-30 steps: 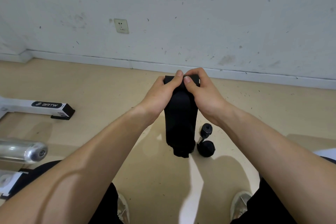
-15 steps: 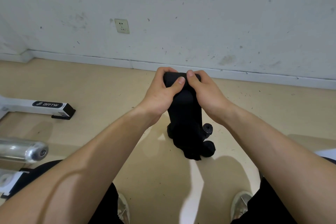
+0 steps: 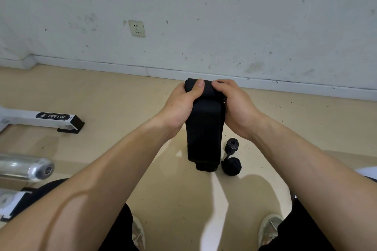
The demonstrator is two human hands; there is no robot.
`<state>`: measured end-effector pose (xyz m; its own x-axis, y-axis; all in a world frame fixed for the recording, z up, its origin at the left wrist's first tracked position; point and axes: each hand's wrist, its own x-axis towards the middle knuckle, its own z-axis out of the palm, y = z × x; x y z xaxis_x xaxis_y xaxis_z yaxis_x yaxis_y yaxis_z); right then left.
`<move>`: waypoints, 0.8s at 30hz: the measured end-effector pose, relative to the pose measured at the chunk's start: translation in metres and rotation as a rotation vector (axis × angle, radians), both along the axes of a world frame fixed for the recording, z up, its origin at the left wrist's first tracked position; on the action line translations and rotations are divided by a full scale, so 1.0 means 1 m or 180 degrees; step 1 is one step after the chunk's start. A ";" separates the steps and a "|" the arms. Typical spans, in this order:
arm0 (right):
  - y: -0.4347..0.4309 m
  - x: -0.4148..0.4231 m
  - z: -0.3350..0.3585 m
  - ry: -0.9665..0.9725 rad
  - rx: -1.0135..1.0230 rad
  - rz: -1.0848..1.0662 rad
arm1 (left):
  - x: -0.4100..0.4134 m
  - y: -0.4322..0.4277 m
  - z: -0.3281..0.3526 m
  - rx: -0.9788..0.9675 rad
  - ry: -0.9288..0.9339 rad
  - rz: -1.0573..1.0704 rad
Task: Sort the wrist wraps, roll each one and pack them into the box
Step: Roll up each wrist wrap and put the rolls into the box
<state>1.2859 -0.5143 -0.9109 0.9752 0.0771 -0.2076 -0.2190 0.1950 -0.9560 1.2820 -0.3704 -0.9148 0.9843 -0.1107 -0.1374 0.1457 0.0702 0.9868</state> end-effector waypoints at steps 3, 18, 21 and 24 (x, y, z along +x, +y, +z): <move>-0.004 0.001 0.002 0.0088 -0.0123 0.0241 | -0.002 -0.001 0.002 -0.0028 0.0055 -0.0078; -0.005 -0.004 0.007 -0.0225 -0.0393 0.0192 | -0.005 -0.001 0.006 -0.0105 0.0174 -0.0344; -0.005 -0.004 0.005 -0.0271 -0.0521 0.0142 | -0.006 -0.002 0.006 0.0127 0.0161 -0.0382; -0.005 -0.005 0.005 -0.0320 -0.0445 0.0145 | -0.006 -0.002 0.006 0.0059 0.0074 -0.0235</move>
<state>1.2814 -0.5189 -0.9058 0.9877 0.0990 -0.1211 -0.1265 0.0505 -0.9907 1.2763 -0.3724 -0.9093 0.9701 -0.1801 -0.1629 0.1728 0.0403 0.9841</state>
